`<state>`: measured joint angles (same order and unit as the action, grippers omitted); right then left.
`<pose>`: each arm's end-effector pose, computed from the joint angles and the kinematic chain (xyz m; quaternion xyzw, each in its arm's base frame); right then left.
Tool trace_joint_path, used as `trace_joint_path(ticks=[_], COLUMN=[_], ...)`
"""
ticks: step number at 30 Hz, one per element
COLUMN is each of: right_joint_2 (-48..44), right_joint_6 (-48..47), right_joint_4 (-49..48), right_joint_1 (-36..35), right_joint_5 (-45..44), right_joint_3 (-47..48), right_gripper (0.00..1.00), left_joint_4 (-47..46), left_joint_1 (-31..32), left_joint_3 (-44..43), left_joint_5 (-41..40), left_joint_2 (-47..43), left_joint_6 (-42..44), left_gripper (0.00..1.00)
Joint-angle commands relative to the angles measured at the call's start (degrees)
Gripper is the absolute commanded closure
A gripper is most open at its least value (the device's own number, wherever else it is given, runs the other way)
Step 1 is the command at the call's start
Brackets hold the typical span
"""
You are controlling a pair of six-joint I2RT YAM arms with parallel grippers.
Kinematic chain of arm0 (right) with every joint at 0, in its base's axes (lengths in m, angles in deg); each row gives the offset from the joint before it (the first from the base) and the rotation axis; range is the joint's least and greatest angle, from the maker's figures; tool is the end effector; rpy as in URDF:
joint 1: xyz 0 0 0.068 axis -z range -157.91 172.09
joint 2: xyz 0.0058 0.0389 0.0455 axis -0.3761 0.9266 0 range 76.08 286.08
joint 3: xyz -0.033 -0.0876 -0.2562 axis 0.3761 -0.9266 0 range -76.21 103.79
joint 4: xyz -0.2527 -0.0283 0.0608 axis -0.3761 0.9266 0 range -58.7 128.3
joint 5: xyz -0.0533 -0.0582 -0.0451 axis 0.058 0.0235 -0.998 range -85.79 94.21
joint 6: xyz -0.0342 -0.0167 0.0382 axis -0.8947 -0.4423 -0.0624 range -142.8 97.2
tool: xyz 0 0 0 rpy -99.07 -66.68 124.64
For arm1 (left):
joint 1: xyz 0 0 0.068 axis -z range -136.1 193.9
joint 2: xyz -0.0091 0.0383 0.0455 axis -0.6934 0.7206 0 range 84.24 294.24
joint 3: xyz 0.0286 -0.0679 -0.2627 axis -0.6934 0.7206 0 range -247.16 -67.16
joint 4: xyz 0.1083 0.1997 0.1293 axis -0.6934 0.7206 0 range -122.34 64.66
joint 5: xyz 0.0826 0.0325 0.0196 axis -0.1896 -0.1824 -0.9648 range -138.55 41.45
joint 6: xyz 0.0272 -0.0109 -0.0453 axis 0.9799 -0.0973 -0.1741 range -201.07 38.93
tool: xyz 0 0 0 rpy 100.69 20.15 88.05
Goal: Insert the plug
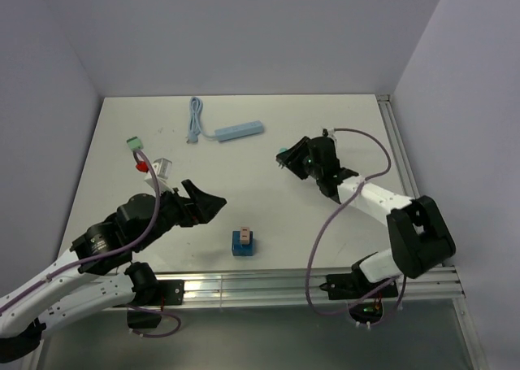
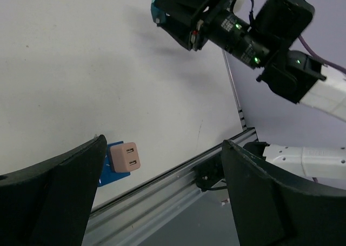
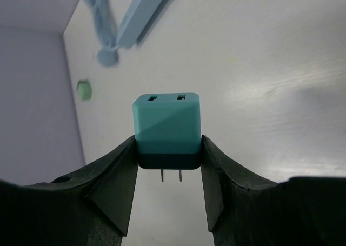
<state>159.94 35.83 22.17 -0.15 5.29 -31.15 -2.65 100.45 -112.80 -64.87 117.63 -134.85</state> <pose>0.2918 0.1201 0.2150 0.2654 0.8228 0.3321 0.3771 0.0797 -0.1024 0.3369 -0.0646 0.7997 -0.4155 0.4285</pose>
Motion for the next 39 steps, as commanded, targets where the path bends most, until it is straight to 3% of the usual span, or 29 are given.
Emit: trace_joint_path(ticks=[1, 5, 10, 13, 22, 26, 31, 39], right_joint_2=[-8.69, -18.70, -24.34, -28.21, -30.68, -28.23, -26.90, -26.02], right_joint_6=[2.28, 3.94, 10.43, 13.69, 27.75, 32.68, 41.19, 41.21], right_joint_4=[-8.63, -10.72, -17.58, -18.74, -10.57, -1.11, 8.67, 15.10], right_joint_1=[-4.64, -12.98, -19.76, -25.38, -42.78, -47.09, -50.71, -52.64], right_joint_5=[-0.02, -3.54, -2.92, -7.29, -26.38, -34.89, -41.06, -44.15], right_joint_3=[-3.30, -9.88, -15.34, -16.23, -11.85, -6.05, -0.60, 2.40], right_gripper=[1.00, 1.00, 1.00, 1.00, 1.00, 1.00, 1.00, 1.00], left_joint_4=[-0.25, -2.44, -11.05, -14.04, -25.37, -28.02, -27.67, -32.06], left_joint_1=[0.05, 0.05, 0.05, 0.05, 0.05, 0.05, 0.05, 0.13], left_joint_3=[-0.05, 1.08, 4.16, 3.82, 7.84, 8.12, 7.33, 9.79], left_joint_5=[1.02, 2.43, 7.25, 7.88, 5.86, 4.98, 4.63, 7.61], left_joint_2=[0.71, 0.89, 1.15, 3.52, 5.02, 4.32, 4.23, 4.49], left_joint_6=[-1.77, -0.54, 2.01, 3.77, 6.22, 8.42, 9.66, 8.52], left_gripper=[0.08, 0.10, 0.14, 0.15, 0.26, 0.25, 0.24, 0.24])
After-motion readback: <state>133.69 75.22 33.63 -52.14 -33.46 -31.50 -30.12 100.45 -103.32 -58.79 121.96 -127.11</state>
